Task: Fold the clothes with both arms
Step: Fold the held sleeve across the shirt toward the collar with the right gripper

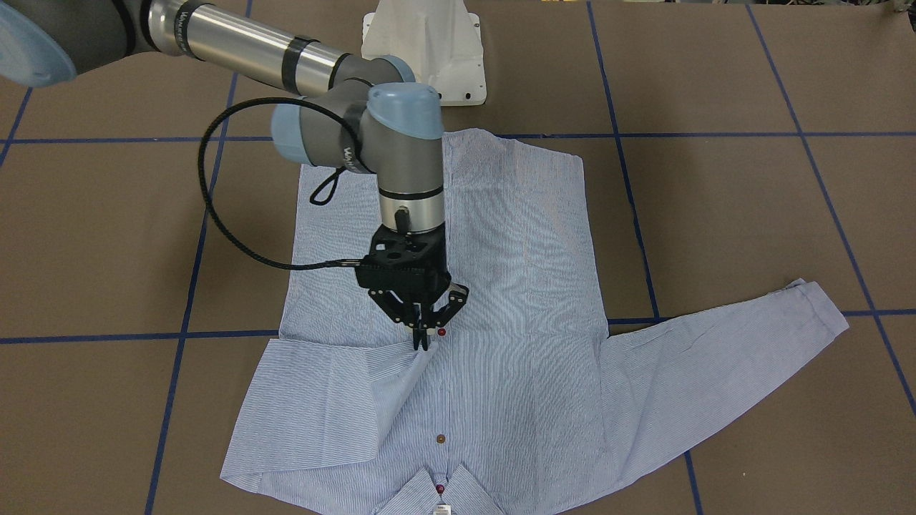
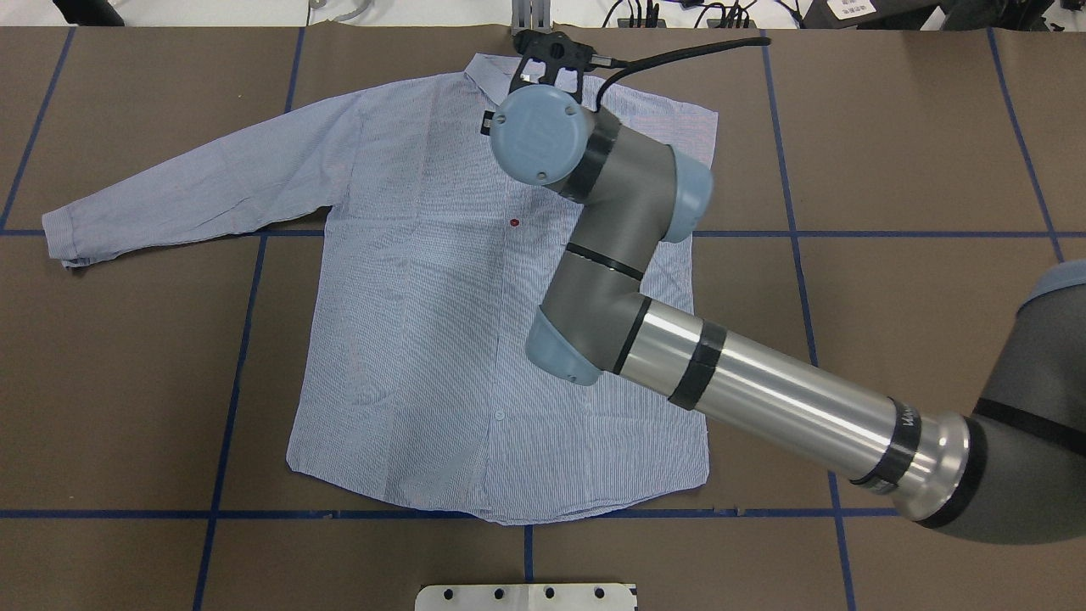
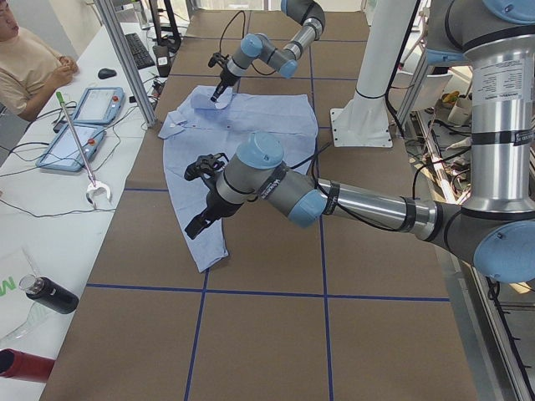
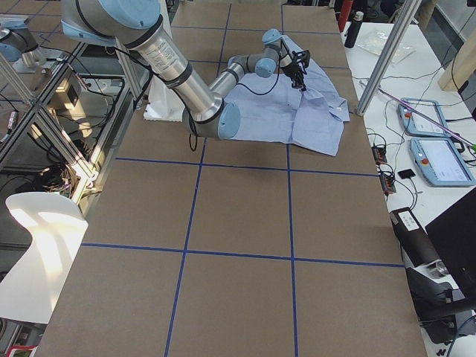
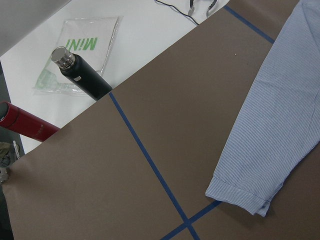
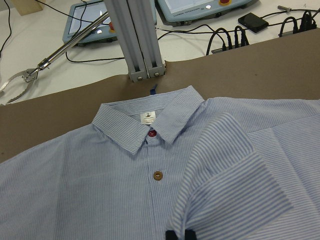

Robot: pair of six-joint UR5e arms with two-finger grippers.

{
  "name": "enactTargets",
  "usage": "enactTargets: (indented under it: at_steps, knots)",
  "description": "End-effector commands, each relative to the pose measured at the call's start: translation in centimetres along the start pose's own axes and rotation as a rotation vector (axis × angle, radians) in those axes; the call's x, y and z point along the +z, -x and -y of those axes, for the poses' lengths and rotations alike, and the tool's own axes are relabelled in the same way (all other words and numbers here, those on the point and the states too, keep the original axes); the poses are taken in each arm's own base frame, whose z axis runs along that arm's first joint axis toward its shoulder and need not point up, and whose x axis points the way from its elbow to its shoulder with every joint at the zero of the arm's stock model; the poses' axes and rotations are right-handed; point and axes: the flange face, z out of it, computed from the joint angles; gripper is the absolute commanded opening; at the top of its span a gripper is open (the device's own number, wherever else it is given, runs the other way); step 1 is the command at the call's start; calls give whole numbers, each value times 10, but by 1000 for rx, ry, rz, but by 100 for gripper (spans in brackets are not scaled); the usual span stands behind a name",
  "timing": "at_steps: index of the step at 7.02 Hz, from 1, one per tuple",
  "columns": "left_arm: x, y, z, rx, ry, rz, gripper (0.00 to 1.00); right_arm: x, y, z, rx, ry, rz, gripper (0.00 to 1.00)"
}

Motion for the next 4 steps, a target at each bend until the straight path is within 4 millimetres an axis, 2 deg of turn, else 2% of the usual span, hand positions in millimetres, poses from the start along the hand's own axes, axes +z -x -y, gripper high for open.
enactTargets:
  at_steps: [1, 2, 3, 4]
  knots:
    - [1, 0, -2, -2, 3, -1, 100, 4, 62, -30, -19, -4, -27, 0]
    - [1, 0, -2, -2, 3, -1, 100, 4, 87, -38, 1, 8, -46, 0]
    - [1, 0, -2, -2, 4, 0, 100, 8, 100, -50, 20, 20, -68, 71]
    - [0, 0, -1, -1, 2, 0, 100, 1, 121, -51, 11, 27, -87, 99]
